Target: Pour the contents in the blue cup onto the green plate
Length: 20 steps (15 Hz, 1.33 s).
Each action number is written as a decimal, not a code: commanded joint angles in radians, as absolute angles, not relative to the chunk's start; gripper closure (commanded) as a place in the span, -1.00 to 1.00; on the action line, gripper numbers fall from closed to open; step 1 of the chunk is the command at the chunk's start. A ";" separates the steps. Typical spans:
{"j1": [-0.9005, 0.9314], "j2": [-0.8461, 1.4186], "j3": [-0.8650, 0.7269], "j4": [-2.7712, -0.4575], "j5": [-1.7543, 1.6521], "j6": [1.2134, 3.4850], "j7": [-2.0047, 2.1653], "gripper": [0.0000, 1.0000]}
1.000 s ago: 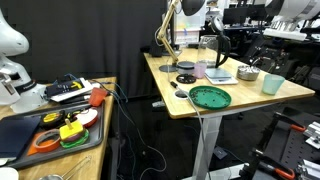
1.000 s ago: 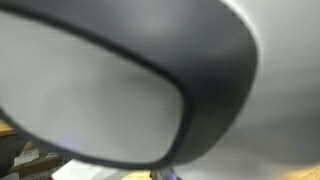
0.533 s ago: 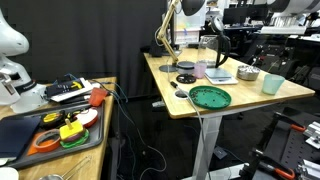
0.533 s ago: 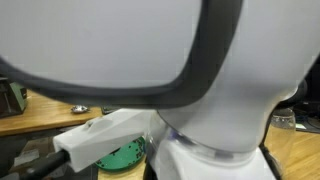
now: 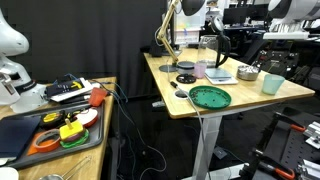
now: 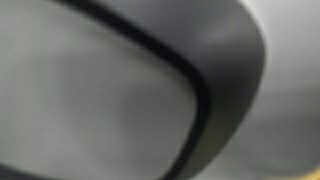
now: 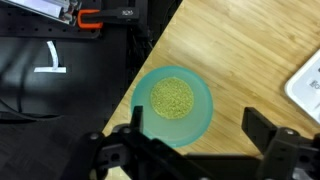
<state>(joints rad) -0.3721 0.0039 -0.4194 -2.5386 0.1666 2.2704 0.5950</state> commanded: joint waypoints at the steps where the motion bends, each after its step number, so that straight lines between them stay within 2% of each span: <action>1: -0.389 0.036 -0.420 -2.519 0.200 2.229 0.574 -1.00; 20: -0.394 0.069 -0.432 -2.495 0.248 2.176 0.551 -1.00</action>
<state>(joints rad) -0.3783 0.0386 -0.4354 -2.5270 0.2051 2.2237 0.5884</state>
